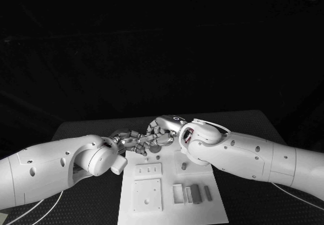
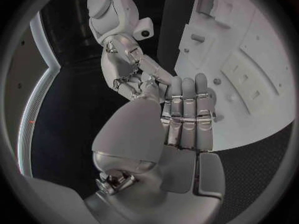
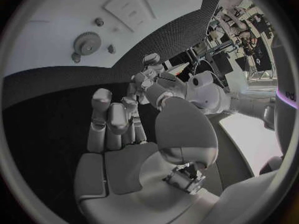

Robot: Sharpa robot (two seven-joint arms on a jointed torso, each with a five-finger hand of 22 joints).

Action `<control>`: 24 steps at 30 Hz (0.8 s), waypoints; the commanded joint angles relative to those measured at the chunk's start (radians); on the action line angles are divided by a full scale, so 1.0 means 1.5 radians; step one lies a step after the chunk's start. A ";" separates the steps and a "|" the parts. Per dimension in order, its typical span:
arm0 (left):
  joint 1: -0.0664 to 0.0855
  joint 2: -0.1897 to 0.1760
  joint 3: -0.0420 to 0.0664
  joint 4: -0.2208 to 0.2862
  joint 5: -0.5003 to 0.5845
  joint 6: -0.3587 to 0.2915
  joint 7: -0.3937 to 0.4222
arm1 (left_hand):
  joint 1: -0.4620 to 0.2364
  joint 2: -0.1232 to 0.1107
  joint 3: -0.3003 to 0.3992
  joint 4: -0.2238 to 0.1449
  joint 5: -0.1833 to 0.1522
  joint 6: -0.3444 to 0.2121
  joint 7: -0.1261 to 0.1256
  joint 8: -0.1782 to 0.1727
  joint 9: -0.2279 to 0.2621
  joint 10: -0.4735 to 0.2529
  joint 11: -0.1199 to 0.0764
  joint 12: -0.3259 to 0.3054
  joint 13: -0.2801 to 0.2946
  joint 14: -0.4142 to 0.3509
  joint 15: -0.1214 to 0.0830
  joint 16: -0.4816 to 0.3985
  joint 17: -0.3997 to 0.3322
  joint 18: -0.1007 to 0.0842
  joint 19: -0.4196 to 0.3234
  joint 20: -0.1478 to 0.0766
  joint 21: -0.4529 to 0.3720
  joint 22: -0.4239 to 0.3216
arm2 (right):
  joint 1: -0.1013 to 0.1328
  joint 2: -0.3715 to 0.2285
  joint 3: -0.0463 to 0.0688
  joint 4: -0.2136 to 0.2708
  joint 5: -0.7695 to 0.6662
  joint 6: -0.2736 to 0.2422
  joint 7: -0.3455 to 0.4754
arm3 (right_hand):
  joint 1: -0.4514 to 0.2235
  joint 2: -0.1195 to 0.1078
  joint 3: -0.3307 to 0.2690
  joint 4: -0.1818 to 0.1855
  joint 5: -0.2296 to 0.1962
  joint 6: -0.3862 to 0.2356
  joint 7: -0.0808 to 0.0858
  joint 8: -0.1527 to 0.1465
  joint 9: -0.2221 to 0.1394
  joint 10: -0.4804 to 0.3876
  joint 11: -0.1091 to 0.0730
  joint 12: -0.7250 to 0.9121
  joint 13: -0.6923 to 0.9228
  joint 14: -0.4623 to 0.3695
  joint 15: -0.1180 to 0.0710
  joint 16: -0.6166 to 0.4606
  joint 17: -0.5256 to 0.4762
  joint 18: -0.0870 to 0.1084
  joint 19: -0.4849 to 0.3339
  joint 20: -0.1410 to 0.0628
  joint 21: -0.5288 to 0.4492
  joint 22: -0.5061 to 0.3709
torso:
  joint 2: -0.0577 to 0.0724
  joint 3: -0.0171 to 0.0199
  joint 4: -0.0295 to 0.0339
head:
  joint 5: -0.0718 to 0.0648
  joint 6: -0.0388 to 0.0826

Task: Assemble the parts on the task board

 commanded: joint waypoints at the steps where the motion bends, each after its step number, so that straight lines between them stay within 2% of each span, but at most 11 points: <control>1: 0.002 0.001 0.002 0.002 0.004 -0.002 0.014 | 0.009 0.001 0.004 0.001 -0.003 0.006 0.000 0.004 0.002 0.005 -0.001 0.004 0.002 0.005 -0.001 0.004 0.002 0.009 0.004 -0.001 0.005 0.002 | -0.003 0.002 -0.002 -0.001 -0.001 0.013 0.003 | 0.002 0.007 0.004 0.000 0.001 0.053 0.032 0.004 0.025 0.005 -0.001 0.003 -0.001 0.004 0.000 0.001 0.000 0.013 0.003 -0.002 0.003 0.009 | 0.000 0.0001 0.0001 | -0.001 0.000; 7: 0.002 0.001 0.002 0.003 0.004 -0.003 0.014 | 0.014 0.004 0.003 0.000 -0.003 0.010 -0.002 0.005 0.004 0.009 -0.003 0.004 0.004 0.006 -0.003 0.009 0.003 0.009 0.005 -0.003 0.005 0.004 | -0.004 0.003 -0.002 -0.002 -0.001 0.015 0.003 | 0.002 0.007 0.004 0.000 0.001 0.054 0.032 0.004 0.025 0.005 -0.001 0.003 -0.001 0.004 0.000 0.000 0.000 0.013 0.003 -0.002 0.003 0.009 | 0.000 0.0001 0.0003 | -0.001 -0.001; 15: 0.002 0.000 0.002 0.003 0.013 -0.007 0.016 | 0.046 0.011 0.008 -0.004 -0.003 0.018 -0.006 0.008 0.007 0.015 -0.006 0.006 0.010 0.007 -0.005 0.015 0.005 0.007 0.005 -0.006 0.004 0.007 | -0.005 0.003 -0.002 -0.003 -0.001 0.017 0.004 | 0.002 0.007 0.004 0.000 0.001 0.054 0.032 0.004 0.025 0.005 -0.001 0.003 -0.001 0.005 0.000 0.000 0.000 0.013 0.003 -0.002 0.003 0.009 | 0.000 0.0003 -0.0001 | -0.001 -0.001; 22: 0.002 0.004 0.002 -0.001 0.021 -0.010 0.021 | 0.060 0.005 0.033 0.001 0.000 0.033 -0.014 0.014 0.016 0.028 -0.012 0.011 0.019 0.014 -0.009 0.029 0.011 0.004 0.010 -0.010 0.006 0.012 | -0.006 0.004 -0.002 -0.005 -0.001 0.017 0.002 | 0.002 0.007 0.004 0.000 0.001 0.054 0.032 0.004 0.025 0.005 -0.001 0.003 -0.002 0.005 0.000 0.000 -0.001 0.013 0.003 -0.002 0.003 0.008 | 0.000 0.0006 -0.0001 | -0.001 -0.001; 23: 0.002 0.004 0.002 -0.002 0.023 -0.011 0.022 | 0.060 0.004 0.037 0.000 0.002 0.035 -0.015 0.014 0.017 0.029 -0.013 0.011 0.020 0.014 -0.010 0.031 0.012 0.003 0.010 -0.011 0.005 0.013 | -0.006 0.004 -0.002 -0.005 -0.001 0.018 0.002 | 0.002 0.007 0.004 0.000 0.001 0.054 0.032 0.004 0.025 0.005 -0.001 0.003 -0.002 0.005 0.000 0.000 0.000 0.013 0.003 -0.002 0.003 0.008 | 0.000 0.0006 -0.0001 | -0.001 -0.001; 24: 0.002 0.005 0.002 -0.003 0.025 -0.011 0.024 | 0.059 0.000 0.043 0.001 0.015 0.038 -0.016 0.014 0.019 0.031 -0.014 0.012 0.023 0.015 -0.011 0.034 0.014 0.002 0.012 -0.012 0.006 0.014 | -0.006 0.004 -0.002 -0.006 -0.001 0.018 0.002 | 0.002 0.007 0.004 0.000 0.001 0.054 0.032 0.004 0.025 0.005 -0.001 0.003 -0.002 0.005 0.000 0.000 0.000 0.013 0.003 -0.002 0.003 0.008 | 0.000 0.0006 -0.0002 | -0.001 -0.001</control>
